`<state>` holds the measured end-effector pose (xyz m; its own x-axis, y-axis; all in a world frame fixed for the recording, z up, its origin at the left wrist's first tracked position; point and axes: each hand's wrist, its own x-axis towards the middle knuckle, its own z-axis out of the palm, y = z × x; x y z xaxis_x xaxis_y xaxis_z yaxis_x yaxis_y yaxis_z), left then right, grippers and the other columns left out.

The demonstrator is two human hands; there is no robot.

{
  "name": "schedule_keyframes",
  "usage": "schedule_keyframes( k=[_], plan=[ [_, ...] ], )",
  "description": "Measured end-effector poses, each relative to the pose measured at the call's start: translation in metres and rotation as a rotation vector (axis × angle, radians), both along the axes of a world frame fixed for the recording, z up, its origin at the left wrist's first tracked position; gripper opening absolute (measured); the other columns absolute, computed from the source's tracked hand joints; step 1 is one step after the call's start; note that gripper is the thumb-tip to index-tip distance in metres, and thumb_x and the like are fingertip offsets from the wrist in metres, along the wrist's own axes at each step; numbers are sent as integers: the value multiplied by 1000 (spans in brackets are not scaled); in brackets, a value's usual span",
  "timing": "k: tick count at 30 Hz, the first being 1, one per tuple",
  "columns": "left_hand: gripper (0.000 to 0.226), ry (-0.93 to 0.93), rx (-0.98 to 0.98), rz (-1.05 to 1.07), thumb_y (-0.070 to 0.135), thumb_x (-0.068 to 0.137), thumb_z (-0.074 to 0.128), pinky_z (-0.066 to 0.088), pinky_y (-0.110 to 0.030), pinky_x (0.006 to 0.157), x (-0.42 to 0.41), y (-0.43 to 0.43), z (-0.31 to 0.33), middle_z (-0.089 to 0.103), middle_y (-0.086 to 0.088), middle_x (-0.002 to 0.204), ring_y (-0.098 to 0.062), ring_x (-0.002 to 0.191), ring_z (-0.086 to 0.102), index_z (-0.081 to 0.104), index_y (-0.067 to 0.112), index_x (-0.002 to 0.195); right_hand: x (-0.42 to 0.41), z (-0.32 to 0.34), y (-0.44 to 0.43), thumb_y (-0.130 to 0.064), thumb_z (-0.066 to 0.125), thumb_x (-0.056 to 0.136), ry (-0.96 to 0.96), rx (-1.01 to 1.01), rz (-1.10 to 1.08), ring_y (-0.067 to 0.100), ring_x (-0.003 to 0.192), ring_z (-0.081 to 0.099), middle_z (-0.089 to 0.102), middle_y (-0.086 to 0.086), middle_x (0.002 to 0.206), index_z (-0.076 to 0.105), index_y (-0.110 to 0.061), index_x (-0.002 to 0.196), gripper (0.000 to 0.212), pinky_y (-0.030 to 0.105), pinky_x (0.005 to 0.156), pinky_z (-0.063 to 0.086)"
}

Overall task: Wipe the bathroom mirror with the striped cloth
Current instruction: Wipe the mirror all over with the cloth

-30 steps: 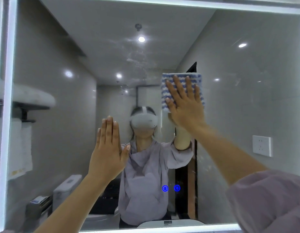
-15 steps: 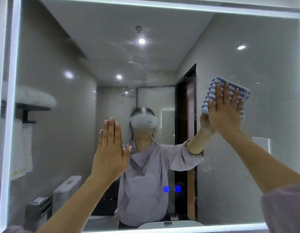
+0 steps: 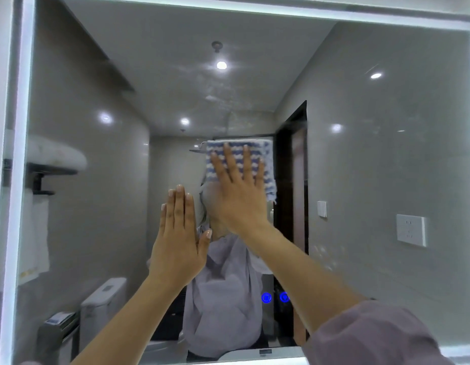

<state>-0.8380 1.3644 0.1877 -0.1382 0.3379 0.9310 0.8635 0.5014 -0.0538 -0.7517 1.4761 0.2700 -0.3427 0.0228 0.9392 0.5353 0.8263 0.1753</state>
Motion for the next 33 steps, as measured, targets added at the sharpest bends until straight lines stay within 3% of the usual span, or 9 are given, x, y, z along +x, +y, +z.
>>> schedule_keyframes(
  k=[7,11,17,21,23,26,29,33],
  plan=[
    [78,5,-6,14,51,93,14,-12,-36,120,-4,2,0,-20,-16,157,-27,147,-17,-11,1,148,1,-1,-3,-48,16,101,-92,66,-16,25,140,-30,-24,-2,155,-15,-27,148,60,47,115,-18],
    [79,8,-14,15,51,93,16,-12,-35,120,-2,0,1,-17,-17,158,-28,147,-15,-9,0,148,14,0,8,-49,16,101,-127,92,-38,26,146,-20,-19,-2,158,-8,-27,152,60,43,116,-18],
    [79,14,-10,20,49,93,20,-12,-34,120,-2,-1,1,-12,-18,158,-29,148,-11,-4,-2,149,44,-5,42,-48,13,100,-90,97,-53,29,148,-7,0,0,162,5,-26,153,59,48,120,-3],
    [80,21,-10,25,51,93,17,-12,-34,120,-1,-1,2,-10,-19,158,-30,148,-10,-1,-4,148,79,-5,76,-47,17,100,-41,73,-106,30,148,-3,1,2,162,9,-23,154,59,49,119,-2],
    [80,25,-8,27,51,93,17,-12,-34,120,0,-1,2,-11,-19,158,-30,148,-10,-2,-4,148,99,-5,96,-48,18,100,-5,38,-145,29,148,-5,-6,1,161,1,-24,154,61,50,119,-1],
    [80,30,-1,19,50,93,18,-12,-35,120,0,-1,1,-11,-19,158,-30,148,-10,-2,-4,148,128,-3,124,-56,3,97,79,-93,-198,26,148,-11,-14,-3,160,-11,-31,151,62,46,119,-5],
    [80,34,0,14,50,93,19,-12,-35,120,-1,-1,0,-12,-19,158,-31,147,-10,-2,-4,148,149,-4,144,-59,-3,92,177,-267,-222,24,147,-12,-11,-2,161,-11,-33,151,65,45,120,-6],
    [79,28,-5,3,49,93,18,-9,-38,121,-1,0,1,-14,-19,158,-31,147,-12,-4,-3,148,148,-5,145,-57,-2,90,240,-335,-217,26,148,-9,-6,0,162,-4,-30,153,69,44,118,-8]
  ],
)
